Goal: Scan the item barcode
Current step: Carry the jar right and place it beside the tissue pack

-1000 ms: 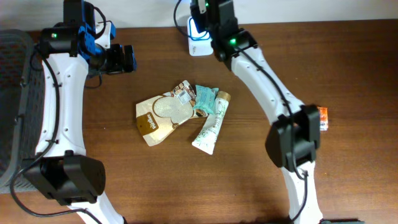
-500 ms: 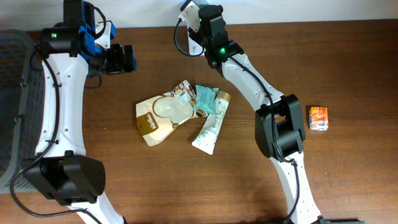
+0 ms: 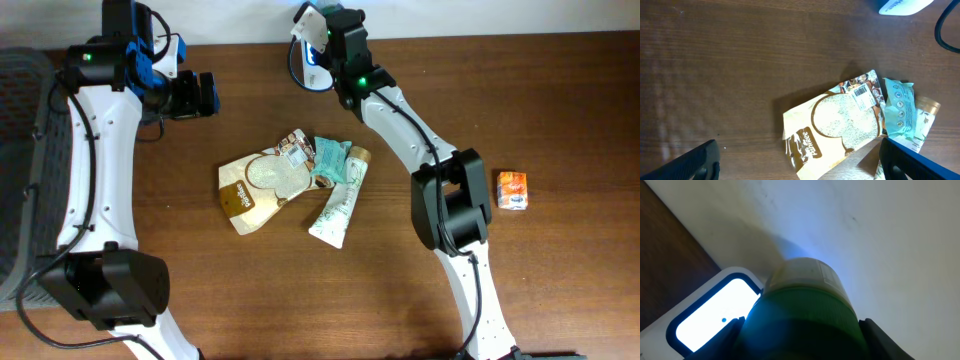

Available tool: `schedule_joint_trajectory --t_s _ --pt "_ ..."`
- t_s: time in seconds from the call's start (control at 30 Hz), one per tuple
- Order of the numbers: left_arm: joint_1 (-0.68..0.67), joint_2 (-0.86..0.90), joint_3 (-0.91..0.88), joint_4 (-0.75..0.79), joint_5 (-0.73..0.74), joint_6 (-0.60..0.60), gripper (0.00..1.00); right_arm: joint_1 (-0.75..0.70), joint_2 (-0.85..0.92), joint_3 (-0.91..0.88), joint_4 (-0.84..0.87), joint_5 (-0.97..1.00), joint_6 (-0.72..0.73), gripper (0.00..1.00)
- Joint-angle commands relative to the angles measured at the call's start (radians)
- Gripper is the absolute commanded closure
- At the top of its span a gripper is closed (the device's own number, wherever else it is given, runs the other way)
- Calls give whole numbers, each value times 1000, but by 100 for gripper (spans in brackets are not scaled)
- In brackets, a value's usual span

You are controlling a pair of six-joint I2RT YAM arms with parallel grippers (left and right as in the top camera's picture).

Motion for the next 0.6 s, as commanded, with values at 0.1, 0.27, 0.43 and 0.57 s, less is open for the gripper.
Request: schedule_joint_trajectory --t_s 0.1,0.27,0.43,0.57 --pt "3 2 1 -2 10 19 1 -1 6 17 15 16 -12 54" --pt "3 2 1 -2 10 19 1 -1 -19 17 14 16 -11 54" --pt "3 2 1 -2 10 19 1 -1 -121 17 -21 16 69 51" --pt "3 2 1 -2 10 19 1 -1 -255 17 -139 15 174 50"
